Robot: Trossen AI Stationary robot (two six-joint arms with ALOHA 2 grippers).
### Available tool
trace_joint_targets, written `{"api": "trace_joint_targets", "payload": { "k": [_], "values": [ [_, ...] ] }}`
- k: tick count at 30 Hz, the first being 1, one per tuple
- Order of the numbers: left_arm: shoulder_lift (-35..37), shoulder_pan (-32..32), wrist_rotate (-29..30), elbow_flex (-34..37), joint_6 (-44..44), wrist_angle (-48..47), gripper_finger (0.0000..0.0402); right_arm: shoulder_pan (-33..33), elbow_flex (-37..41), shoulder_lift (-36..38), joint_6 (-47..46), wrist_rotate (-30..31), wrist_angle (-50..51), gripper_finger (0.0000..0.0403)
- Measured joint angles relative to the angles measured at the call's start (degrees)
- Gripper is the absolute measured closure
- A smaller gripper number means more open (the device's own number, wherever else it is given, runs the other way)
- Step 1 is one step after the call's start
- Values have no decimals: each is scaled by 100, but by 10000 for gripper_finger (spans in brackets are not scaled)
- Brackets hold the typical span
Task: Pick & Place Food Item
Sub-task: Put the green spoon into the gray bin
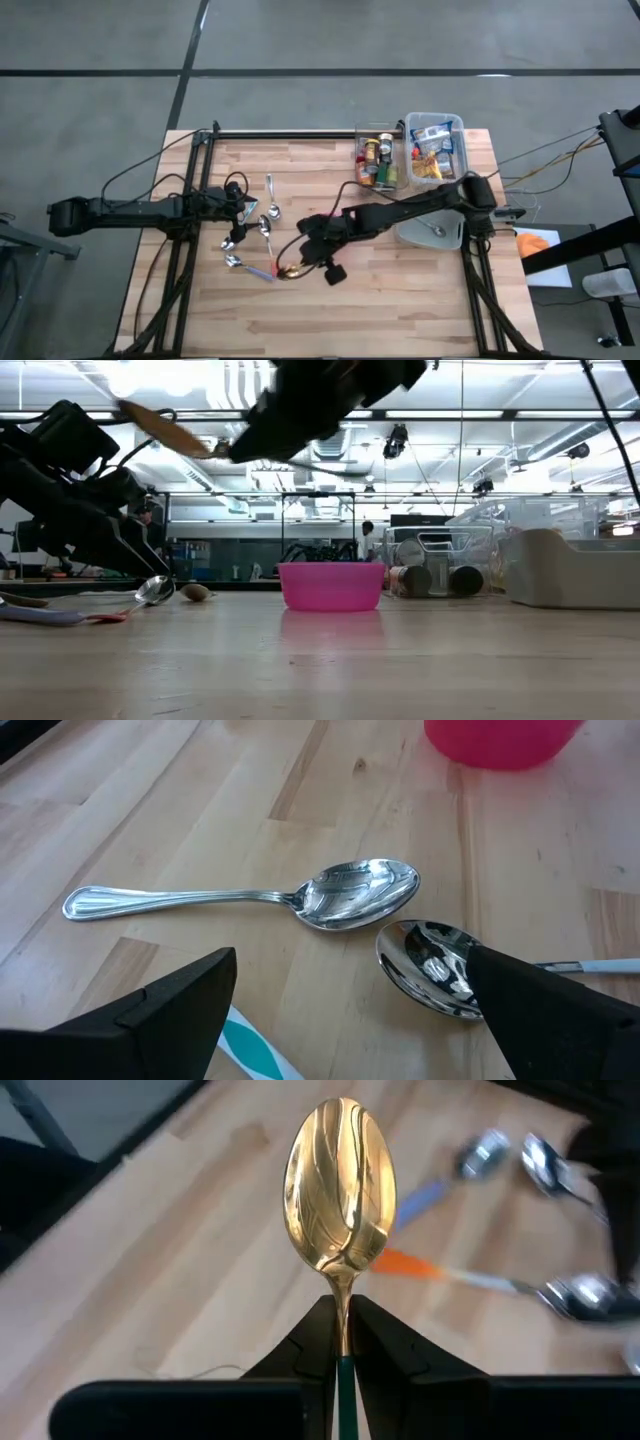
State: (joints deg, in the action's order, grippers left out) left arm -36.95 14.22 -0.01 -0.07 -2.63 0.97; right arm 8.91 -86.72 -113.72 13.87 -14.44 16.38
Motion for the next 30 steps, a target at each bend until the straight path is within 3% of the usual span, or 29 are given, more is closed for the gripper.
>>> {"api": "trace_joint_targets", "payload": {
  "k": [8,14,30],
  "values": [
    [-2,-2,0,0,0,0,5,13,141,864,-602,945,1480,376],
    [-2,-1,0,0,0,0,5,4,712,1747,-1410,1696,1878,376],
    [-2,-2,0,0,0,0,6,63,3223,4872,-3362,2192,2887,376]
  ]
}}
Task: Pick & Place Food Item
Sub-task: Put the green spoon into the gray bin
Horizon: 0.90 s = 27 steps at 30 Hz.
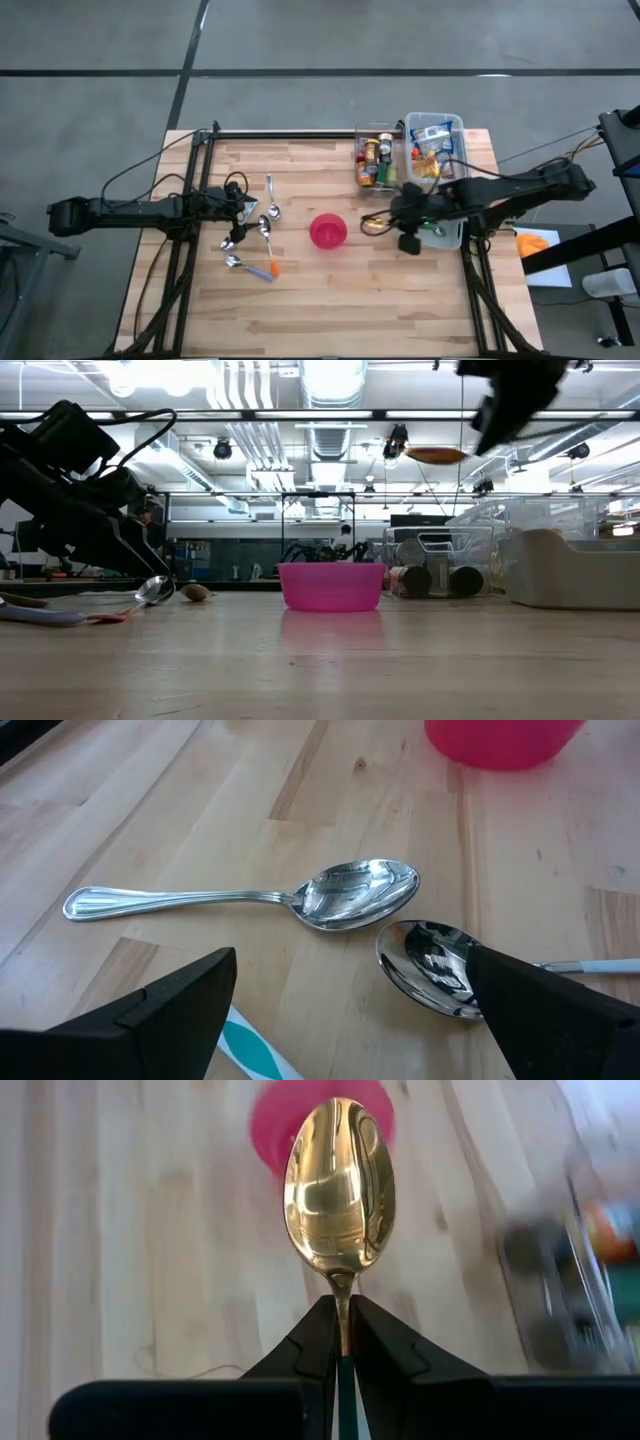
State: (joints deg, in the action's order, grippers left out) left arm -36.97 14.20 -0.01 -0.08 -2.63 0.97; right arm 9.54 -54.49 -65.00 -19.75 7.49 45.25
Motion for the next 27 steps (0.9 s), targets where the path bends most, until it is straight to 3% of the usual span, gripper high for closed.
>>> {"api": "trace_joint_targets", "payload": {
  "k": [7,13,27],
  "values": [
    [0,0,0,0,0,0,6,0,585,1184,-1422,20,901,376],
    [0,1,0,2,0,0,6,0,881,1755,-2002,8,1591,376],
    [0,2,0,0,0,0,6,-2,1441,1450,-2858,2,2189,376]
  ]
}}
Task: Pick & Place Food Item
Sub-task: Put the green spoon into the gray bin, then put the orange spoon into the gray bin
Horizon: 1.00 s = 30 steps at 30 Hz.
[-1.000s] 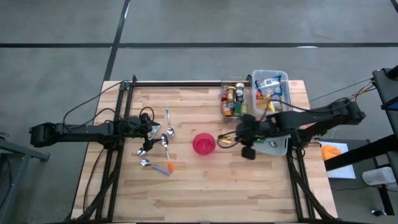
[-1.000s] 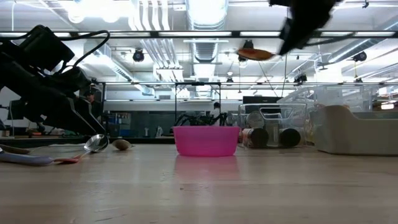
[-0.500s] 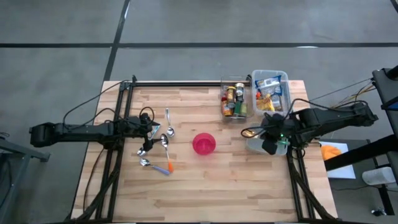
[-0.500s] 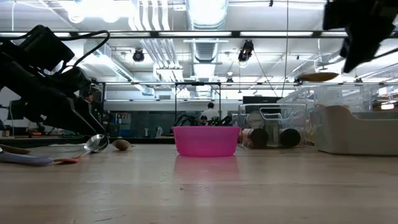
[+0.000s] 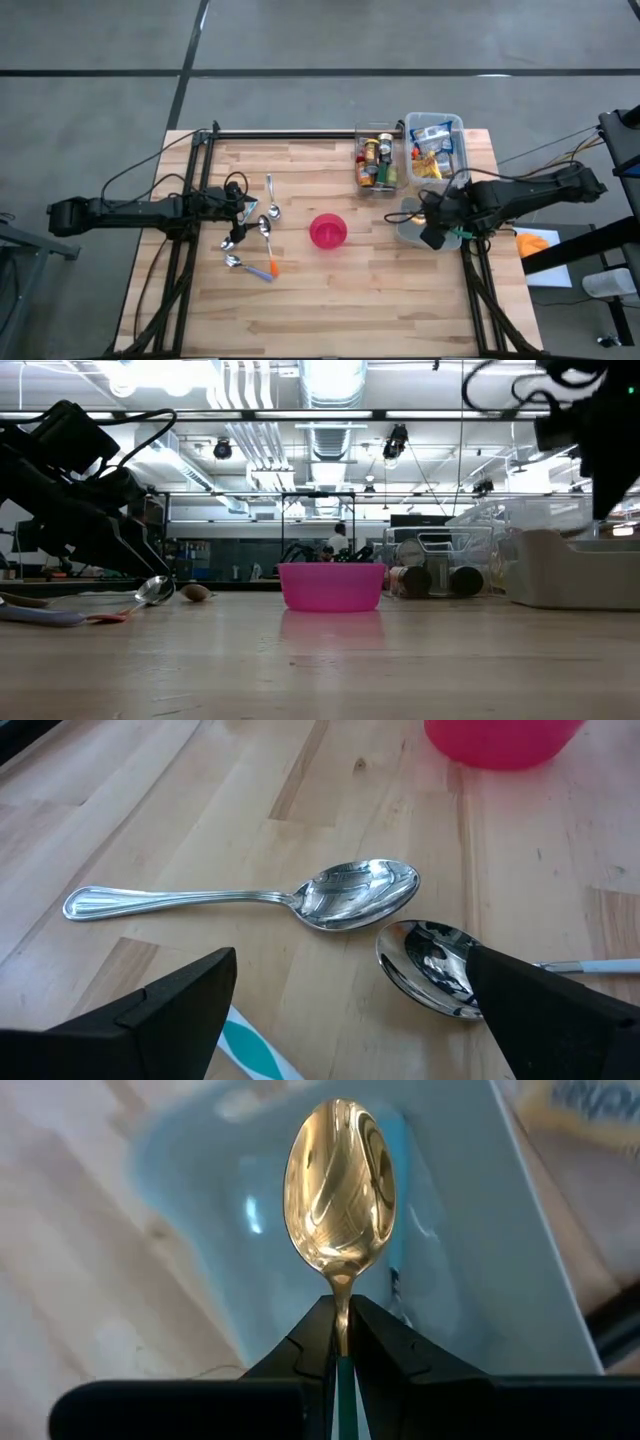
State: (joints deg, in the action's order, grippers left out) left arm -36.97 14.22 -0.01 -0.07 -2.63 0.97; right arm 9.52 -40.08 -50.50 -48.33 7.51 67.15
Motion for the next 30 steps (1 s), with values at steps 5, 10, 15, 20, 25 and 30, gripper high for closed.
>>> {"api": "trace_joint_targets", "payload": {
  "k": [5,10,15,20,25,30],
  "values": [
    [0,0,0,1,0,0,6,0,526,-216,-267,-11,-338,376],
    [0,-2,0,2,0,0,6,0,885,-299,-272,3,-773,376],
    [0,0,0,0,0,0,6,-2,1026,-250,-573,283,-975,376],
    [0,0,0,0,0,-1,6,-2,1051,-238,-571,455,-1074,376],
    [0,0,0,2,0,0,6,-2,960,-238,-560,609,-1106,358],
    [0,0,0,1,0,0,6,-2,957,-247,-331,619,-1171,324]
  ]
}}
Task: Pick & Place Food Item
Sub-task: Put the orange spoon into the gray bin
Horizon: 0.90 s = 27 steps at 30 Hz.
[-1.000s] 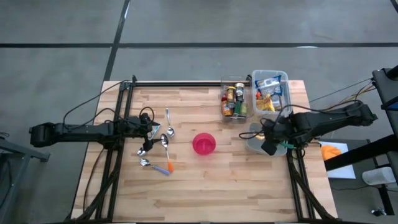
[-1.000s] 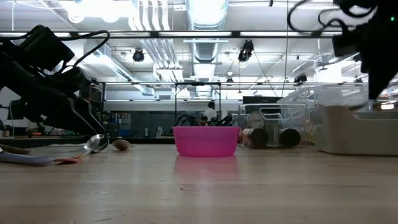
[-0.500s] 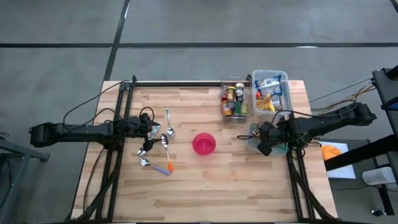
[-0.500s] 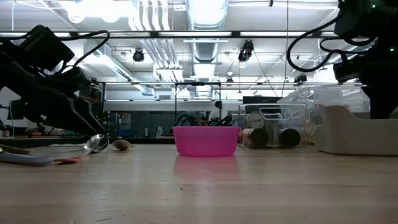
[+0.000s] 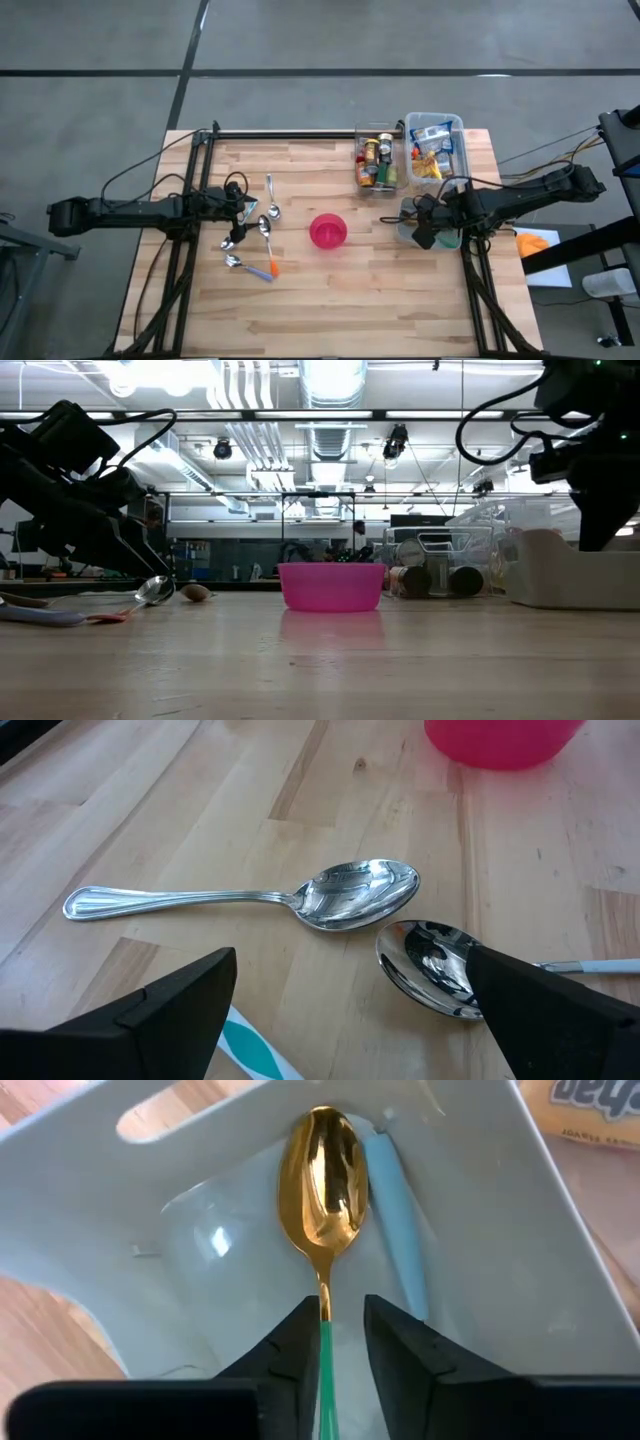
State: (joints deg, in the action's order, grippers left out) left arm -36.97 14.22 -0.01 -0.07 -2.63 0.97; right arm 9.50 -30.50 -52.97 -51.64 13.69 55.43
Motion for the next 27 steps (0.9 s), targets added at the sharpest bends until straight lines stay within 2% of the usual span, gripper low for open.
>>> {"api": "trace_joint_targets", "payload": {
  "k": [11,22,27],
  "values": [
    [0,-1,1,0,0,0,6,0,-13,2,21,-10,-36,316],
    [0,0,0,0,0,-1,5,0,-739,9,-213,0,0,316],
    [0,-2,0,-1,0,0,5,2,-955,9,154,291,-225,316]
  ]
}}
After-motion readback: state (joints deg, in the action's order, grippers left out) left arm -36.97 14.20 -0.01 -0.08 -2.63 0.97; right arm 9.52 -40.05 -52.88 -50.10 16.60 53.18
